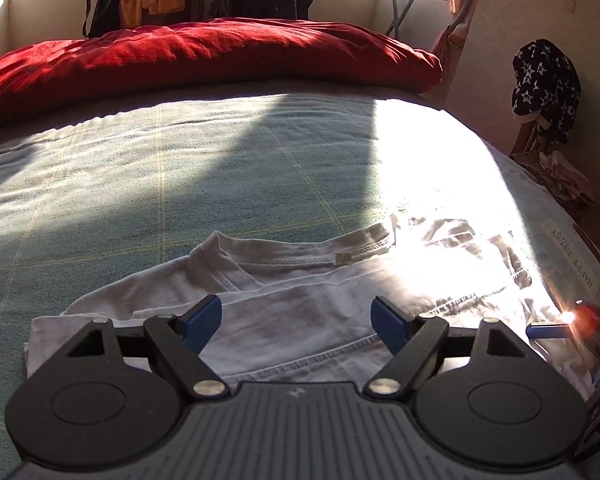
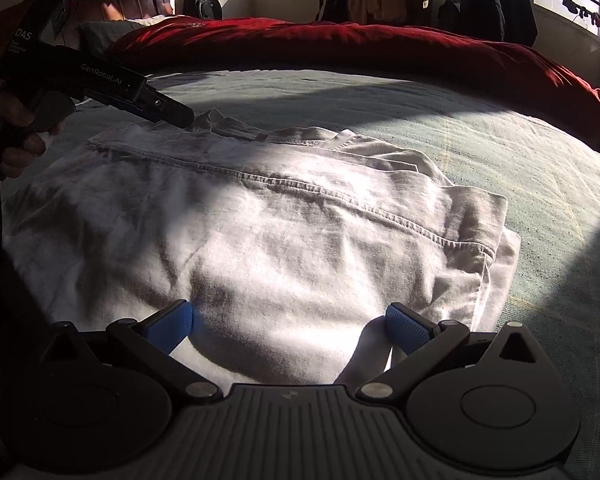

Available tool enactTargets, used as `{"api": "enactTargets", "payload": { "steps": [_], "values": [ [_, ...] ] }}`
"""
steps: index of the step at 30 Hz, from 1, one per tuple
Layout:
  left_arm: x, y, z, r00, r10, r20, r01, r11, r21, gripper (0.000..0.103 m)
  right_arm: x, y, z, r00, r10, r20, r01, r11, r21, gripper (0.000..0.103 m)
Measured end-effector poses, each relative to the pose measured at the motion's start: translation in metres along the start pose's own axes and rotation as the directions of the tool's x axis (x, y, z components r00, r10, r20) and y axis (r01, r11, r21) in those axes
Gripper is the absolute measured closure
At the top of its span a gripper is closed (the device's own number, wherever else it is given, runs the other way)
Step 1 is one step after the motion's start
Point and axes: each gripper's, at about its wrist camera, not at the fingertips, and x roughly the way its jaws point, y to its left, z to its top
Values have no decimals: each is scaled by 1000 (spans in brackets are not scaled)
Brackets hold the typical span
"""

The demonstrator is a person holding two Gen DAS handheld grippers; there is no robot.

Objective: Fold clothes

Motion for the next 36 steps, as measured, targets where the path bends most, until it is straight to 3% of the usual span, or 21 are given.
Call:
{"api": "enactTargets", "payload": {
  "steps": [9, 17, 20, 28, 30, 36],
  "values": [
    [-50, -27, -29, 999, 11, 36, -11, 1000, 4, 21, -30, -9, 13, 996, 83, 23, -83, 996, 20, 0],
    [-59, -47, -45, 999, 0, 43, 0, 1000, 6, 20, -47, -79, 34, 993, 119, -19, -109, 956, 273, 0],
    [-57, -52, -50, 999, -6, 35, 6, 1000, 6, 20, -47, -101, 40, 994, 105, -29, -91, 945, 313, 2],
    [-46, -54, -53, 1000, 6, 9, -6, 1000, -10, 20, -14, -147, 50, 977, 209, -45, -166, 872, 460, 38],
    [-44, -54, -53, 1000, 11, 3, -11, 1000, -10, 20, -6, -152, 50, 978, 205, -49, -157, 863, 480, 43],
    [-40, -54, -53, 1000, 15, -8, -15, 1000, -5, 20, 5, -167, 45, 983, 176, -45, -126, 839, 530, 44]
  ]
}}
